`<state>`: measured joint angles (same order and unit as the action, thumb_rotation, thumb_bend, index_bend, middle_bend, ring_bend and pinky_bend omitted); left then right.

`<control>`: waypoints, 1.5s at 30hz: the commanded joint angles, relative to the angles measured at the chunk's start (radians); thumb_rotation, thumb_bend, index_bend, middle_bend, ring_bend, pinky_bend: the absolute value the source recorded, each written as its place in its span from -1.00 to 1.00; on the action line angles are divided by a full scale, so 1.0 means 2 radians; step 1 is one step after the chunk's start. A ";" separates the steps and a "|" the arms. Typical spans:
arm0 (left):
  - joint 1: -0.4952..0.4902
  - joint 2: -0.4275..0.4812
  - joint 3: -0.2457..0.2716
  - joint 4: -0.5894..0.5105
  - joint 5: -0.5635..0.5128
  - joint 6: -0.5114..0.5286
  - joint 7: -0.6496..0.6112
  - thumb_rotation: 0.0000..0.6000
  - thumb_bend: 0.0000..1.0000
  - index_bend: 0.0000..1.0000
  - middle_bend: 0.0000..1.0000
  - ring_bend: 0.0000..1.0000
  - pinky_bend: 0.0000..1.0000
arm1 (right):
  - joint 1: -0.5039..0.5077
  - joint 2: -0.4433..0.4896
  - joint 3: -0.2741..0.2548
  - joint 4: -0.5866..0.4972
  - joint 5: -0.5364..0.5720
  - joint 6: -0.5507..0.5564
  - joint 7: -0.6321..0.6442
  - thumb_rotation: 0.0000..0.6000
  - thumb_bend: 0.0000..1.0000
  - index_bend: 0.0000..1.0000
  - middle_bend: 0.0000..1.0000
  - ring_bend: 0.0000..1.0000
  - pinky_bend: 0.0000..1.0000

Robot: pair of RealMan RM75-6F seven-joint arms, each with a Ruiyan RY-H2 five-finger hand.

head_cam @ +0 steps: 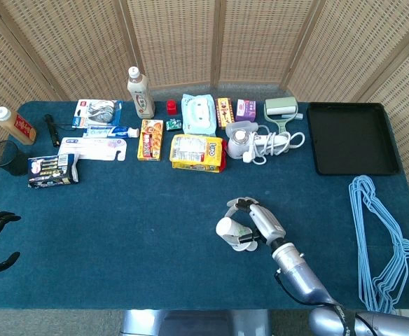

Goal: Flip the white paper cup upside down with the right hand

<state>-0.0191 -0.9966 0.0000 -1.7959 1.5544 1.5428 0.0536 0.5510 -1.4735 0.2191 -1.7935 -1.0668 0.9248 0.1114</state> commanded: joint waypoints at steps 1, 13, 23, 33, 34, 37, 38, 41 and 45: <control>0.001 0.001 0.001 -0.003 0.002 0.001 0.002 1.00 -0.64 -0.44 -0.44 -0.65 -0.63 | -0.008 -0.003 -0.010 0.007 -0.018 0.000 0.020 0.59 -0.52 0.05 -0.52 -0.70 -0.94; 0.004 0.008 0.003 -0.015 0.010 0.009 0.011 1.00 -0.64 -0.44 -0.44 -0.65 -0.63 | -0.020 -0.004 -0.026 0.049 -0.071 -0.004 0.084 0.58 -0.52 0.03 -0.52 -0.70 -0.99; 0.005 0.011 0.003 -0.023 0.016 0.011 0.017 1.00 -0.64 -0.44 -0.44 -0.65 -0.63 | -0.026 0.020 -0.054 0.088 -0.139 -0.011 0.144 0.58 -0.52 -0.28 -0.63 -0.80 -1.00; 0.003 0.011 0.002 -0.028 0.019 0.010 0.022 1.00 -0.64 -0.44 -0.44 -0.65 -0.63 | -0.030 0.051 -0.068 0.090 -0.184 0.006 0.181 0.58 -0.50 -0.55 -0.72 -0.85 -1.00; 0.004 0.011 0.002 -0.029 0.019 0.011 0.022 1.00 -0.64 -0.44 -0.44 -0.65 -0.63 | -0.030 0.056 -0.069 0.088 -0.188 0.008 0.180 0.58 -0.50 -0.56 -0.72 -0.85 -1.00; 0.003 0.010 0.002 -0.029 0.019 0.010 0.022 1.00 -0.64 -0.44 -0.44 -0.65 -0.63 | -0.027 0.070 -0.067 0.077 -0.192 0.010 0.180 0.58 -0.50 -0.56 -0.72 -0.85 -1.00; 0.003 0.010 0.003 -0.028 0.019 0.009 0.022 1.00 -0.64 -0.44 -0.44 -0.65 -0.63 | -0.025 0.075 -0.065 0.073 -0.194 0.012 0.179 0.58 -0.50 -0.56 -0.72 -0.85 -1.00; 0.004 0.008 0.003 -0.026 0.017 0.009 0.020 1.00 -0.64 -0.44 -0.44 -0.65 -0.63 | -0.023 0.083 -0.061 0.065 -0.195 0.018 0.172 0.57 -0.50 -0.51 -0.71 -0.84 -1.00; 0.006 0.005 0.003 -0.020 0.013 0.010 0.016 1.00 -0.64 -0.44 -0.44 -0.65 -0.63 | -0.028 0.082 -0.047 0.066 -0.190 0.053 0.123 0.58 -0.49 -0.30 -0.63 -0.72 -0.98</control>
<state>-0.0070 -0.9853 0.0067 -1.8376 1.5818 1.5624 0.0857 0.5010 -1.3067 0.1089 -1.6632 -1.4520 0.9875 0.4175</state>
